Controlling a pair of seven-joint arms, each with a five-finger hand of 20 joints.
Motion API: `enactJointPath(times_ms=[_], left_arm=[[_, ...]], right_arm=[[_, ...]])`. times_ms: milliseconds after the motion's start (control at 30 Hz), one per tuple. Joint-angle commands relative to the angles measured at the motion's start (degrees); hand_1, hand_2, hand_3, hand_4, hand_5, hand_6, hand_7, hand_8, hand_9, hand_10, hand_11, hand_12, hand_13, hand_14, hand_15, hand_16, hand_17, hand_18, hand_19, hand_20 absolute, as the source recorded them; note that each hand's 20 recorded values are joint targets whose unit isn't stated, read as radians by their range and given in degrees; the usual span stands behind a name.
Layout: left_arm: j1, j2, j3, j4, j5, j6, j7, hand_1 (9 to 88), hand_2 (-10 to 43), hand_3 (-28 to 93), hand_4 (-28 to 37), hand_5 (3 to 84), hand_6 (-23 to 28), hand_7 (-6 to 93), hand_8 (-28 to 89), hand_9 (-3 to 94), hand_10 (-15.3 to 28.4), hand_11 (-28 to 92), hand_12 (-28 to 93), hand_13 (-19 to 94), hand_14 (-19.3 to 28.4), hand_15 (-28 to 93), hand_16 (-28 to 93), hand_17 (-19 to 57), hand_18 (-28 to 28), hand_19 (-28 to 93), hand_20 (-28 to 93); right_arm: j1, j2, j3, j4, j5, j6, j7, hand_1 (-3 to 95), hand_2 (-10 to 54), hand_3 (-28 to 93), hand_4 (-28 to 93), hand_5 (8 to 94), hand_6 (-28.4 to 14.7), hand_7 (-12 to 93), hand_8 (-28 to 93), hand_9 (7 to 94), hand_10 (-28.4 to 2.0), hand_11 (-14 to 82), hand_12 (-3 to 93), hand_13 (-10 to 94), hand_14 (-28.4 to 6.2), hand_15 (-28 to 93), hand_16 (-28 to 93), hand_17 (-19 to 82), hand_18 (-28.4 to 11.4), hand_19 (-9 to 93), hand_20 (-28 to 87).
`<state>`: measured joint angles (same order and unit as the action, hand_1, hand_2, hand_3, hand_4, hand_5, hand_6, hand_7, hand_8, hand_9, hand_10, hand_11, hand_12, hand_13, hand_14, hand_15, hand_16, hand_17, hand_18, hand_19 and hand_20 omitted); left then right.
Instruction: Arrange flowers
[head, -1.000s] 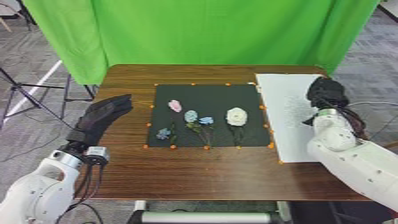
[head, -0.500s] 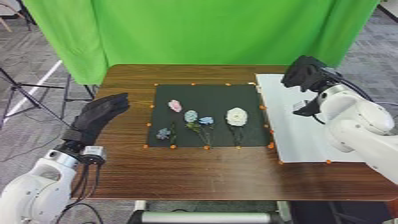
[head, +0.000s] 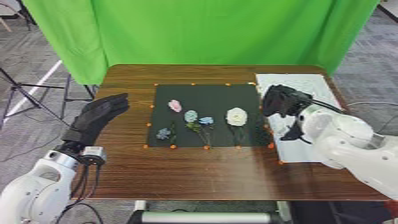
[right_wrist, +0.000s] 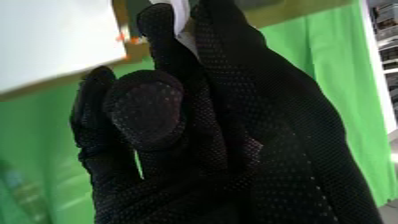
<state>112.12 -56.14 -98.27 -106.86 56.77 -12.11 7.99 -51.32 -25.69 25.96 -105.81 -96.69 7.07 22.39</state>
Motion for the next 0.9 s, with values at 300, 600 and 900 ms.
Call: enactJointPath(times_ms=[300, 600, 900], left_arm=[[0.27, -0.28, -0.17, -0.03, -0.35, -0.08, -0.47, 31.0, -9.5, 59, -13.5, 39.5, 3.4, 11.6, -5, 37.6, 13.4, 13, 13, 30, 16.1, 10, 2, 1.4, 10.7, 4, 13], [0.35, -0.32, -0.29, -0.03, -0.26, -0.65, -0.72, 30.9, -9.5, 59, -13.7, 39.7, 3.3, 11.7, -5, 37.5, 13.4, 13, 13, 30, 16.2, 10, 2, 1.3, 10.7, 4, 13], [0.44, -0.29, -0.38, -0.12, 0.01, -0.46, -0.73, 31.0, -9.5, 58, -13.5, 40.5, 0.5, 13.1, -6, 37.6, 13.3, 13, 13, 30, 16.1, 10, 2, 1.3, 10.7, 4, 13]], right_arm=[[-3.66, -2.56, -1.63, -2.08, 2.05, 0.24, 0.66, 66.7, -9.3, 55, -15, 79.4, -0.9, 16, 6, 82.7, -11.6, 4.3, 36.8, 77, -7.3, 63, 40, 34, -21.5, 65, 61], [-4.66, -2.80, 0.47, -2.12, 4.40, -2.49, 0.48, 64.1, -9.3, 55, -12, 77.6, -0.5, 17, 6, 80.7, -11.3, 4.0, 36.6, 76, -7.4, 63, 41, 33, -22.0, 65, 61], [-5.40, -2.85, 2.83, -2.28, 6.24, -7.48, 0.75, 49.0, -9.5, 65, -13, 60.2, 2.1, 13, -9, 66.9, -16.2, 12.3, 21.2, 70, -10.1, 66, 41, 28, -24.2, 64, 60]])
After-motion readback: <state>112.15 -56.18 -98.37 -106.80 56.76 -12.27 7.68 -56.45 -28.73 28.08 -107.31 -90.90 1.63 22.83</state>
